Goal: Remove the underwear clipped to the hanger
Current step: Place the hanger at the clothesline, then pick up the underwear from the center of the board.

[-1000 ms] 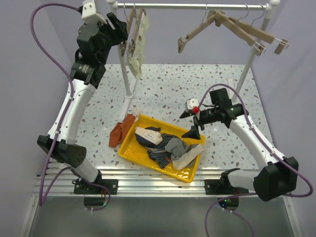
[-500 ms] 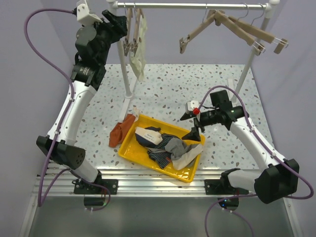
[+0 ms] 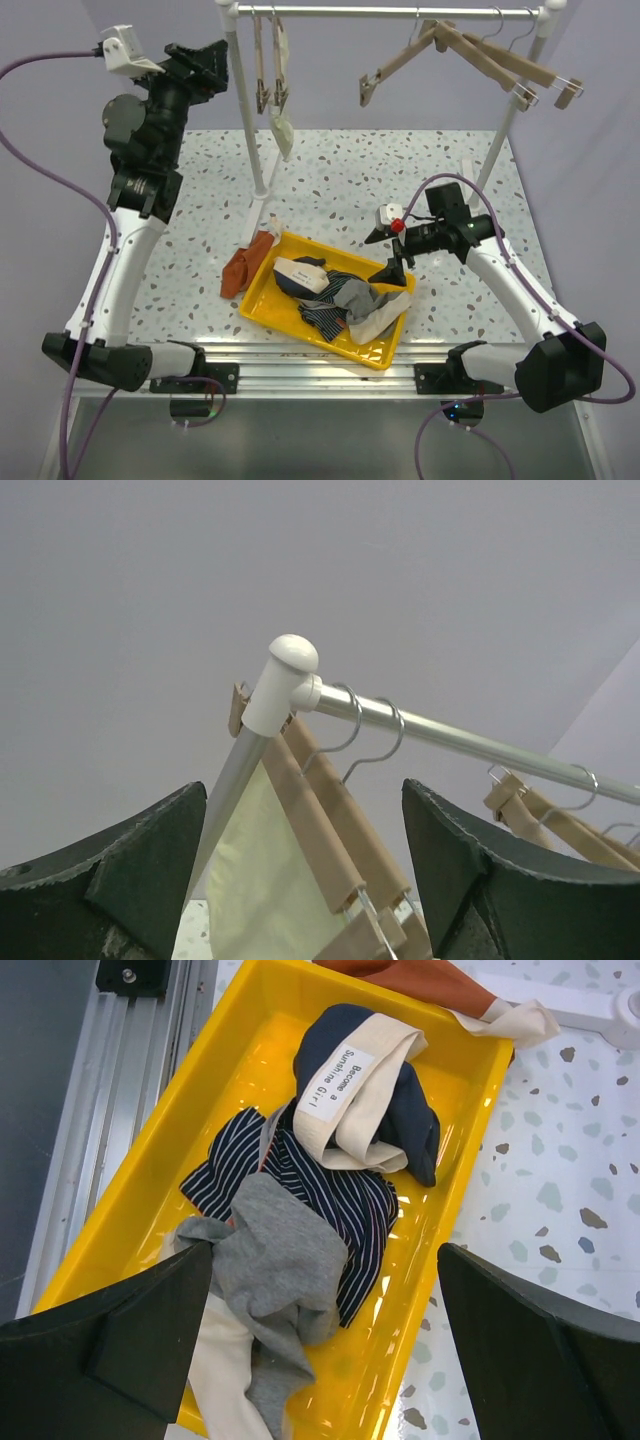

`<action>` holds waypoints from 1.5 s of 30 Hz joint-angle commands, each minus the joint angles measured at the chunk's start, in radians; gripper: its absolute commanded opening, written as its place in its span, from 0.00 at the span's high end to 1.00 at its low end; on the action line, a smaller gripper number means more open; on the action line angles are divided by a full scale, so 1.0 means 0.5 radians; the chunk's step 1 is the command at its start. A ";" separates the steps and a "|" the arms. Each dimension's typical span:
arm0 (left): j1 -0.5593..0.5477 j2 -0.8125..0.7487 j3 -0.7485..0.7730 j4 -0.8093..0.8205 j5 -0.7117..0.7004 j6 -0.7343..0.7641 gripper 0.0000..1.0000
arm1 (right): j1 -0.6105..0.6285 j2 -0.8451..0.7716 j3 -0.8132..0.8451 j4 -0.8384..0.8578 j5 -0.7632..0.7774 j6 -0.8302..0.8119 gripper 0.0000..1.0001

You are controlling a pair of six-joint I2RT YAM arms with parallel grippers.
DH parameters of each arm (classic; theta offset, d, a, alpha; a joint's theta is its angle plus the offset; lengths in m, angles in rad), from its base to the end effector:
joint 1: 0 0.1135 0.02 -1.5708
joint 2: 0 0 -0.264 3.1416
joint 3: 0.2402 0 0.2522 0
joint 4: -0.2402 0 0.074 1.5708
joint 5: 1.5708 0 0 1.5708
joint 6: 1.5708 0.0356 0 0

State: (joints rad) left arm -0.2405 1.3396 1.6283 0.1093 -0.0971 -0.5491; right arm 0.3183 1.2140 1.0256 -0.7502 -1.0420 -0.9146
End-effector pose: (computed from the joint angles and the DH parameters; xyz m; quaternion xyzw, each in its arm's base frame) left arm 0.2709 -0.0629 0.5401 -0.1249 0.5399 -0.2952 0.7783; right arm 0.2126 0.1024 0.2997 -0.6028 0.5832 0.3730 0.3967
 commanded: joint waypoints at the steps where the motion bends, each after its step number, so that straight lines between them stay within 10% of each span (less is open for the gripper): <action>1: 0.039 -0.230 -0.121 -0.006 0.227 0.159 0.18 | -0.008 -0.008 0.001 -0.015 -0.061 -0.039 0.01; 11: 0.048 -0.893 -0.805 -1.071 -0.287 -0.407 0.16 | -0.008 0.011 0.017 -0.058 0.062 0.068 0.01; 20: 0.048 -0.532 -1.090 -2.151 -0.334 -1.485 0.16 | -0.008 0.008 0.004 0.218 0.467 0.630 0.01; 45: 0.076 0.300 -1.676 -1.032 0.078 -1.743 0.30 | -0.008 -0.118 -0.149 0.289 0.495 0.814 0.01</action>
State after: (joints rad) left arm -0.2150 1.4631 0.8177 -0.4854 -0.0288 -1.4216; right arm 0.3183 1.1847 0.9531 -0.6270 -0.7967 -0.5278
